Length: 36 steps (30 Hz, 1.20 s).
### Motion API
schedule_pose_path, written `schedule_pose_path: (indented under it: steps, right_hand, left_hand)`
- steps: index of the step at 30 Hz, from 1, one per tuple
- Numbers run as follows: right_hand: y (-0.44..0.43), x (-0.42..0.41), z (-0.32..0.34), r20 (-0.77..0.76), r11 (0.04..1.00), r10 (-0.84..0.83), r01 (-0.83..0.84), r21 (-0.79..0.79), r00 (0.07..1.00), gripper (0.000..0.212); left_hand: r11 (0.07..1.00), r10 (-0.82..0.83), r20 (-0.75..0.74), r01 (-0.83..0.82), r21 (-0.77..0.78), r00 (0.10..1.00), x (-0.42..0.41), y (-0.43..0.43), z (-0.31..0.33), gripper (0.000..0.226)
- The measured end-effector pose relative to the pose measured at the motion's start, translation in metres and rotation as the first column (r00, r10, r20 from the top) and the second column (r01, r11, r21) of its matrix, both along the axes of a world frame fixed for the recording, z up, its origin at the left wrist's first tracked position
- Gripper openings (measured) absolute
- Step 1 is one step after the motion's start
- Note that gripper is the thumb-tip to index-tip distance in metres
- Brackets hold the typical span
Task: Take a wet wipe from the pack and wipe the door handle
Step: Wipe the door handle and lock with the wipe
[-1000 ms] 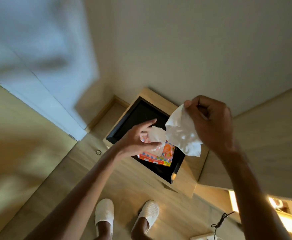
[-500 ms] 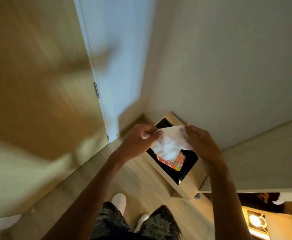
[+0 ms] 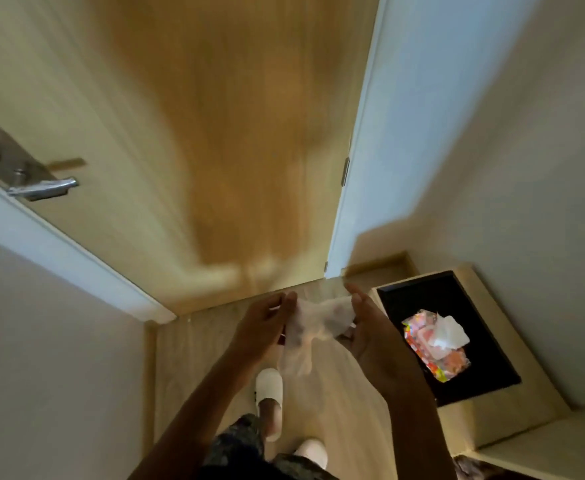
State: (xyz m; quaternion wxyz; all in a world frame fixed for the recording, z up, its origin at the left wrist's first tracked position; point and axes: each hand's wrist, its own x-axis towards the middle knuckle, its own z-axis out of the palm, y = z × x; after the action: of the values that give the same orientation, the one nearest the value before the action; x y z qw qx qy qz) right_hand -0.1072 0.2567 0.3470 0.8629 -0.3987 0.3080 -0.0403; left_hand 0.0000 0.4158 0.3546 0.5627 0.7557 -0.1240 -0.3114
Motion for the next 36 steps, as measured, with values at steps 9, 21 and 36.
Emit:
schedule_pose_path:
  steps: [9,21,36]
  right_hand:
    - [0.073,0.009,0.028,0.019,0.941,0.281,-0.271,-0.204,0.96,0.056]
    - [0.139,0.106,0.055,-0.076,0.667,0.53,-0.471,-0.578,0.844,0.037]
    - [0.239,0.275,0.05,-0.286,0.023,0.559,-0.36,-0.933,0.778,0.009]
  left_hand:
    - [0.968,0.249,-0.001,-0.249,-0.022,0.968,-0.006,0.087,0.043,0.034]
    - [0.994,0.109,0.127,-0.106,-0.028,0.986,0.055,0.196,0.047,0.083]
    - [0.978,0.104,0.369,-0.162,0.128,0.923,0.224,0.319,0.049,0.013]
